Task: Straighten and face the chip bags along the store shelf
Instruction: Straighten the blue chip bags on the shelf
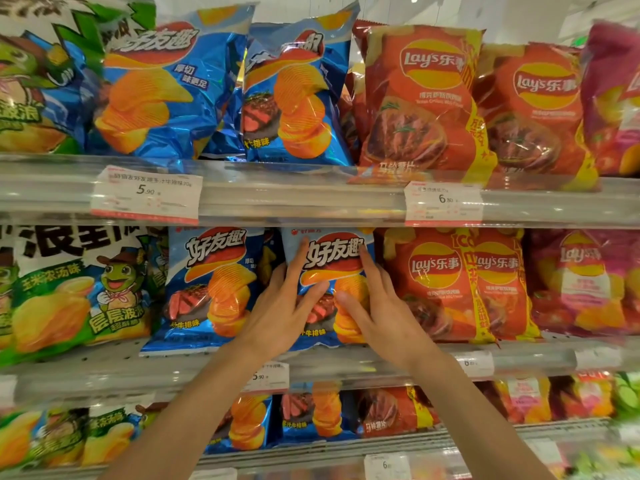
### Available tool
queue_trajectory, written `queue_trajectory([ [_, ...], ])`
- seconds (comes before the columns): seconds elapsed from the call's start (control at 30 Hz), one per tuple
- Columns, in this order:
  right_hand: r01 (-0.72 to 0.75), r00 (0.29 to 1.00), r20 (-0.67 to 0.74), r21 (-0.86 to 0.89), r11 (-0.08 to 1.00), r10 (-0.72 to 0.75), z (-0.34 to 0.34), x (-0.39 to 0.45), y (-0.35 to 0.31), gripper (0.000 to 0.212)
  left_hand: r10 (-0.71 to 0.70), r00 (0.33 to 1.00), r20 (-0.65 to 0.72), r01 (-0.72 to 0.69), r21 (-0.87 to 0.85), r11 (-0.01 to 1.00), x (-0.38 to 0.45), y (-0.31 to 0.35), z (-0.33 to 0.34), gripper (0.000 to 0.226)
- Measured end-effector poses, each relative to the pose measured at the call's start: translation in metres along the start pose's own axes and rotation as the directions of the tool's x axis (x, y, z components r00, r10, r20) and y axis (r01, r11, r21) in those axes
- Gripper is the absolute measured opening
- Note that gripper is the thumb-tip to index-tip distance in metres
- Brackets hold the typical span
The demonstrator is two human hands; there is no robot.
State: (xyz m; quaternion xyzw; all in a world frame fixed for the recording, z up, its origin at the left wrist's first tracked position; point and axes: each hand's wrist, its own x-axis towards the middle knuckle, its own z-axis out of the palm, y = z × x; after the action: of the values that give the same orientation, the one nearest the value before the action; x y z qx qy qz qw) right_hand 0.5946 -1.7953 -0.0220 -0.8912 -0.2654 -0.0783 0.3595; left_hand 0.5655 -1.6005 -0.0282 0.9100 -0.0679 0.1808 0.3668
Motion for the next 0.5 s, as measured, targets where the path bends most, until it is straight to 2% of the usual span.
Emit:
queue_trajectory([
  [0.27,0.024,0.999,-0.039,-0.068,0.997,-0.027,0.006,-0.011,0.018,0.077,0.056,0.998,0.04,-0.056,-0.007,0.998,-0.007,-0.004,0.006,0.075],
  [0.43,0.012,0.999,-0.044,0.021,1.0,-0.011,0.001,-0.01,0.013,0.077,0.034,0.999,0.021,-0.033,-0.058,0.998,-0.011,-0.002,-0.003,0.078],
  [0.5,0.004,0.996,-0.087,0.059,0.998,0.001,0.0,-0.016,0.012,0.077,0.015,1.0,-0.011,-0.016,-0.073,0.997,-0.017,-0.005,-0.005,0.082],
])
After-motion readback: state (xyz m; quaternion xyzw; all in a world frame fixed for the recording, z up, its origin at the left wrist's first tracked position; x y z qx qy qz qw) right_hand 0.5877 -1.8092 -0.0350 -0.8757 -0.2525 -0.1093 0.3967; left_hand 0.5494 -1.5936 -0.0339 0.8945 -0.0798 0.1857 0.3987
